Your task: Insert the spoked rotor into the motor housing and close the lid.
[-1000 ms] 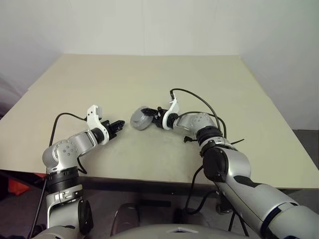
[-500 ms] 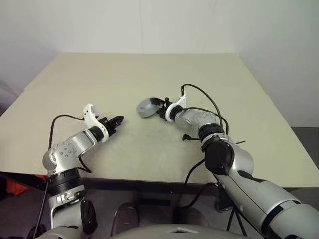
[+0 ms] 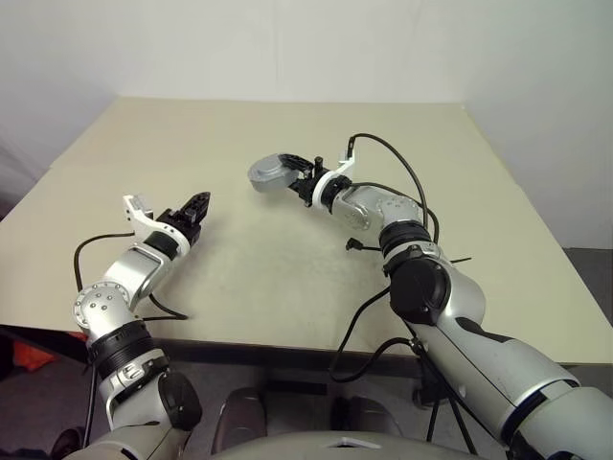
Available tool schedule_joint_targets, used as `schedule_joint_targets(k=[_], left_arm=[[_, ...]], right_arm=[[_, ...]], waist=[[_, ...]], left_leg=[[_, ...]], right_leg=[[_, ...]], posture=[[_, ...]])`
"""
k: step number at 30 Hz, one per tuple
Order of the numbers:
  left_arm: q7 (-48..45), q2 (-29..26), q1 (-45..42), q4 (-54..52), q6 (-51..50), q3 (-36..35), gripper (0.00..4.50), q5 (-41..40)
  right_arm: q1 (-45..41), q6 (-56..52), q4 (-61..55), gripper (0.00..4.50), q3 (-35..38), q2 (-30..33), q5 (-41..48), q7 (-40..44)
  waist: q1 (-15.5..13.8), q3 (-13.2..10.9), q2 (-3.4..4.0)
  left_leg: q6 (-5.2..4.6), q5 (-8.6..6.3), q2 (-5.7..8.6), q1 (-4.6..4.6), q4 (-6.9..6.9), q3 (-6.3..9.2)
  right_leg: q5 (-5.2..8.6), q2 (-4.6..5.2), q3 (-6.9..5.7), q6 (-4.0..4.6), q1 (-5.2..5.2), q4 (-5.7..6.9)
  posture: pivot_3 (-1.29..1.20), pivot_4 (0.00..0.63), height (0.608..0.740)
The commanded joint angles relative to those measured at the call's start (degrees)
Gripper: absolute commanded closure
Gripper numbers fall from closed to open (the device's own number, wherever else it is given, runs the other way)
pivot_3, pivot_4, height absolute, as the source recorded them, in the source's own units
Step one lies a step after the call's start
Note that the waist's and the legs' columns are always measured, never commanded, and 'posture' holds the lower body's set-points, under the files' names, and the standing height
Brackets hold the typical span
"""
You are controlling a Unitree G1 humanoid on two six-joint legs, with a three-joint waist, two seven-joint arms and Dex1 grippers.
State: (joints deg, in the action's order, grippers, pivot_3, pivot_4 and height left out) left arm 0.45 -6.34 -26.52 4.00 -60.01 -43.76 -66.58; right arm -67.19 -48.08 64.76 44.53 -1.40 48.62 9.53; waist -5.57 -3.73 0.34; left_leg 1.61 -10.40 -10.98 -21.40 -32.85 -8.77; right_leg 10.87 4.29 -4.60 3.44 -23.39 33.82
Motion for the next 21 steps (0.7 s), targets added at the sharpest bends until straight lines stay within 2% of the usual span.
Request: schedule_joint_targets(k=[1, 4, 11, 16, 21], left_arm=[[1.2, -0.3, -0.3, -0.5, 1.3, 0.5, 1.99, -3.9], [4.6, 0.1, -0.7, 2.2, -0.8, -0.4, 0.99, -11.1], [7.1, -0.1, -0.6, 4.1, -2.0, 2.1, 0.99, -26.4], [8.5, 0.3, -0.5, 6.0, 0.2, 4.9, 0.99, -32.3], [8.4, -0.2, -0.3, 7.9, 2.0, 7.4, 0.99, -34.4]], right_arm=[[-2.3, -0.3, -2.4, 2.52, 0.7, 0.4, 2.8, 0.5], [-2.8, -2.0, -2.9, 2.52, 0.8, 0.4, 3.5, 0.5], [-2.9, -8.5, -6.3, 2.52, 0.4, -0.8, 5.9, -0.1], [-1.6, -12.6, -9.9, 2.52, 0.1, -1.7, 7.6, -1.6], [-1.0, -14.3, -11.5, 2.52, 0.0, -1.8, 8.4, -1.8]], waist=[[0.0, 0.0, 0.00], [0.0, 0.0, -0.01], [0.0, 0.0, -0.02], [-0.2, 0.0, -0.02], [-0.3, 0.0, -0.02]], left_leg=[[0.00, 0.00, 0.00, 0.00, 0.00, 0.00], [0.00, 0.00, 0.00, 0.01, -0.02, 0.00], [0.01, 0.00, -0.01, -0.03, -0.10, 0.01], [0.01, 0.00, -0.01, -0.03, -0.15, 0.00], [0.03, 0.01, -0.01, -0.03, -0.17, 0.01]], right_leg=[[0.00, 0.00, 0.00, 0.00, 0.00, 0.00], [0.00, 0.00, 0.00, 0.00, 0.00, 0.03], [-0.01, -0.01, 0.00, -0.01, -0.01, 0.07], [-0.01, -0.01, 0.00, -0.03, 0.01, 0.11], [-0.03, -0.01, 0.00, -0.07, 0.01, 0.12]], posture=[[0.00, 0.000, 0.740], [0.00, 0.000, 0.740], [0.00, 0.000, 0.740], [0.00, 0.000, 0.740], [0.00, 0.000, 0.740]])
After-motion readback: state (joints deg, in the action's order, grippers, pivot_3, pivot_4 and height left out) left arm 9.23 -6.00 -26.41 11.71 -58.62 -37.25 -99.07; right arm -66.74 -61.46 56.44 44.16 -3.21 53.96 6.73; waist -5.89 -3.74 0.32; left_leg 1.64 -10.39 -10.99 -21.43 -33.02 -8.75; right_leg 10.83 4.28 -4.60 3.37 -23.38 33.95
